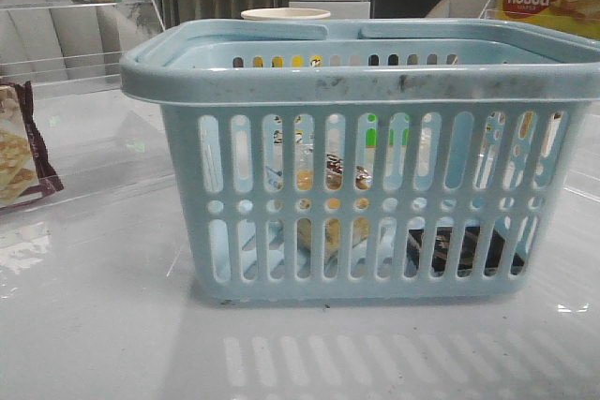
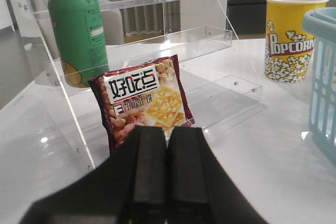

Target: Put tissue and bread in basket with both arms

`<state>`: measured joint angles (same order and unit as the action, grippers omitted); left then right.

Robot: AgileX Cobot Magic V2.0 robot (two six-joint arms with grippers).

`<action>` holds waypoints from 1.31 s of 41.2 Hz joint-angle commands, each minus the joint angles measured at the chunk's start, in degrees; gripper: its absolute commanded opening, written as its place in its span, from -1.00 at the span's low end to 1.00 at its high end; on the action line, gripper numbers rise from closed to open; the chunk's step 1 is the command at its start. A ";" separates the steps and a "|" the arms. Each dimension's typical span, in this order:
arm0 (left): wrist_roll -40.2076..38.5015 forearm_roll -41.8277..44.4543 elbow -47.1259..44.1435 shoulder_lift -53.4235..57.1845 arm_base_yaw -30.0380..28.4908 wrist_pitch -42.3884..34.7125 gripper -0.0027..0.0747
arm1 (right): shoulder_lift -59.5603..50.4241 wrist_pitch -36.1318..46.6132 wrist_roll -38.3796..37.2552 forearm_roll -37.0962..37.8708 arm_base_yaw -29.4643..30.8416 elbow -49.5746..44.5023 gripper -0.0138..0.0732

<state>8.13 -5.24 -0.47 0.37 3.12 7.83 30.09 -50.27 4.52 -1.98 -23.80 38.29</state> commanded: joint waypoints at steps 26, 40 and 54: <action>-1.42 0.85 0.06 0.99 -0.10 -10.60 -0.70 | 0.17 3.71 0.60 0.63 0.11 1.49 -0.56; -5.29 3.53 0.06 0.99 -0.10 -10.48 -0.70 | 0.17 3.71 0.60 0.63 0.11 1.49 -0.56; -5.29 3.53 0.06 0.99 -0.10 -10.26 -0.70 | 0.17 3.71 0.60 0.63 0.11 1.49 -0.56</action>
<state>3.43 -1.65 -0.47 0.37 3.12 2.46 30.09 -50.27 4.52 -1.94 -23.80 38.29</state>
